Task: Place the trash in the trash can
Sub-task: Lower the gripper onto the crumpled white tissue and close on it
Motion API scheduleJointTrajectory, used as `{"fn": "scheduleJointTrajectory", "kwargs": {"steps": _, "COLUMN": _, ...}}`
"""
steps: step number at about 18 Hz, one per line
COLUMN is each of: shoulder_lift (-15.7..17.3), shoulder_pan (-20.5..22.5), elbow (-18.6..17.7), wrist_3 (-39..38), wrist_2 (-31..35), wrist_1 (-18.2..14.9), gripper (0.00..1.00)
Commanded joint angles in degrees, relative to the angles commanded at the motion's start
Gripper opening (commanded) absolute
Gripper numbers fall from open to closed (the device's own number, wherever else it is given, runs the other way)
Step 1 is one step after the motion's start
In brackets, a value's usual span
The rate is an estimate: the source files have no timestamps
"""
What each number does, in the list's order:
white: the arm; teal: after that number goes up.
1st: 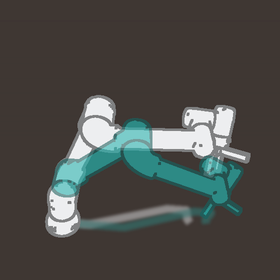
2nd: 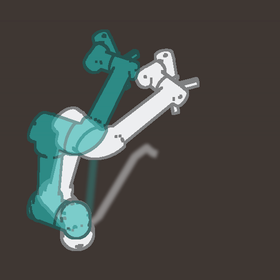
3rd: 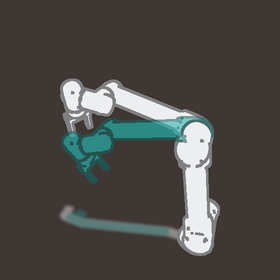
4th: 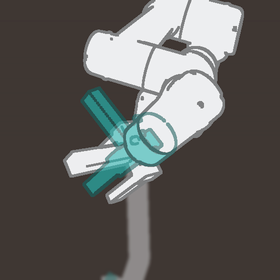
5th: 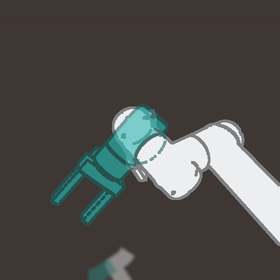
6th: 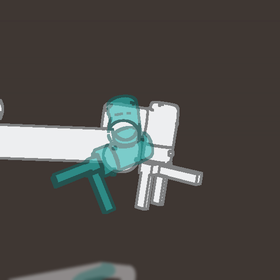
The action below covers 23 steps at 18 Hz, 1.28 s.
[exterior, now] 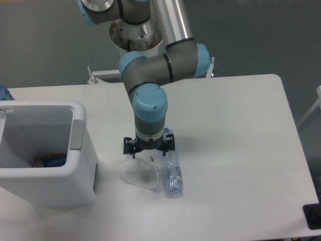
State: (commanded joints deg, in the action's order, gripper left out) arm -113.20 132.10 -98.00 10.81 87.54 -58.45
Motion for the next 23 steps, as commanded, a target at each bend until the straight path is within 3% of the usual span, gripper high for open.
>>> {"fn": "scheduleJointTrajectory", "kwargs": {"steps": 9, "shoulder_lift": -2.1, "shoulder_pan": -2.0, "elbow": -0.1, "wrist_3": -4.8, "wrist_2": 1.6, "wrist_1": -0.1, "gripper": 1.00}}
{"fn": "scheduleJointTrajectory", "kwargs": {"steps": 17, "shoulder_lift": -2.1, "shoulder_pan": -2.8, "elbow": -0.7, "wrist_3": -4.7, "wrist_2": 2.0, "wrist_1": 0.2, "gripper": 0.58}}
{"fn": "scheduleJointTrajectory", "kwargs": {"steps": 23, "shoulder_lift": -2.2, "shoulder_pan": -2.8, "elbow": -0.8, "wrist_3": -4.4, "wrist_2": 4.1, "wrist_1": 0.4, "gripper": 0.37}}
